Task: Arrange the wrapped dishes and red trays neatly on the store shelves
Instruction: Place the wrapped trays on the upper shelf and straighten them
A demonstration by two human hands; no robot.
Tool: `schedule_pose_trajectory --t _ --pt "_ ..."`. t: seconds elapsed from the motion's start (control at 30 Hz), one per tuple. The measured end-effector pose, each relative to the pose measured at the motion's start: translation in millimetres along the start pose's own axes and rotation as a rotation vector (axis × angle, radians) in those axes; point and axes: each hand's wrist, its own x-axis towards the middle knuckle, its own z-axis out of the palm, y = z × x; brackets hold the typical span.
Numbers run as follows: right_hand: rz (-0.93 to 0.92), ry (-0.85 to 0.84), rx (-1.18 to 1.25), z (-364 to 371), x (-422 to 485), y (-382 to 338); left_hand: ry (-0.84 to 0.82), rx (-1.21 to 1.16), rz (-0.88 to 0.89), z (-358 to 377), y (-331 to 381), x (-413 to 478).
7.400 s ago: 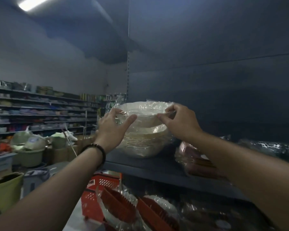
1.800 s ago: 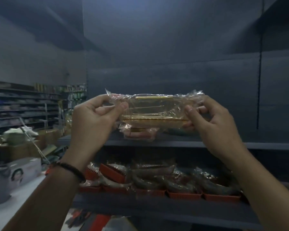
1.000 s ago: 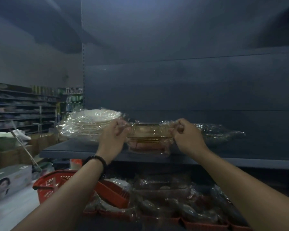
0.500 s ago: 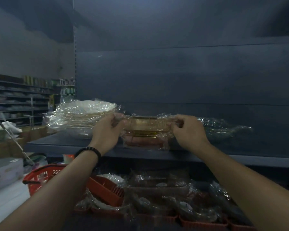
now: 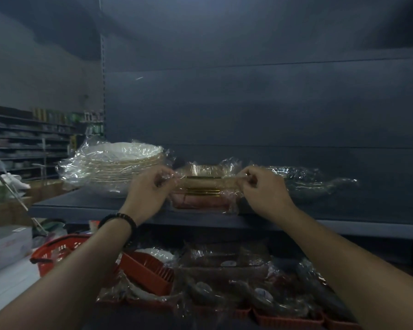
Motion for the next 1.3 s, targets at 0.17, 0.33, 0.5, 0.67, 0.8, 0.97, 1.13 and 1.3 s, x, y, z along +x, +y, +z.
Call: schedule_pose_trajectory --t 0.17,0.33,0.5,0.67,0.8,0.97,1.13,1.3 --pt "-0.024 -0.141 0.025 -2.2 -9.7 3.4 -0.016 0.039 -0.017 1.6 -8.0 -13.6" --pt "-0.035 -0.207 0.005 -2.2 -12.8 10.1 -0.063 0.163 -0.029 9.3 -4.9 -26.2" --pt "0.026 -0.332 0.046 -14.3 -12.3 8.1 -0.106 0.208 -0.144 4.1 10.7 -24.3" --pt "-0.013 -0.17 0.158 -34.8 -42.1 7.8 0.068 0.094 -0.159 0.1 35.2 -51.6" --pt "-0.034 0.069 0.221 -31.8 -103.2 30.9 0.363 -0.112 -0.059 24.8 37.1 -122.5" --pt "0.166 0.024 0.208 11.5 -172.9 101.4 0.106 -0.154 -0.191 93.0 17.8 -199.2" --pt "0.336 0.05 0.262 58.3 -211.0 159.9 -0.065 -0.228 -0.397 156.3 -6.6 -228.8" --pt "0.249 0.041 0.174 92.0 -197.6 177.7 -0.139 -0.229 -0.5 188.9 -18.4 -231.2"
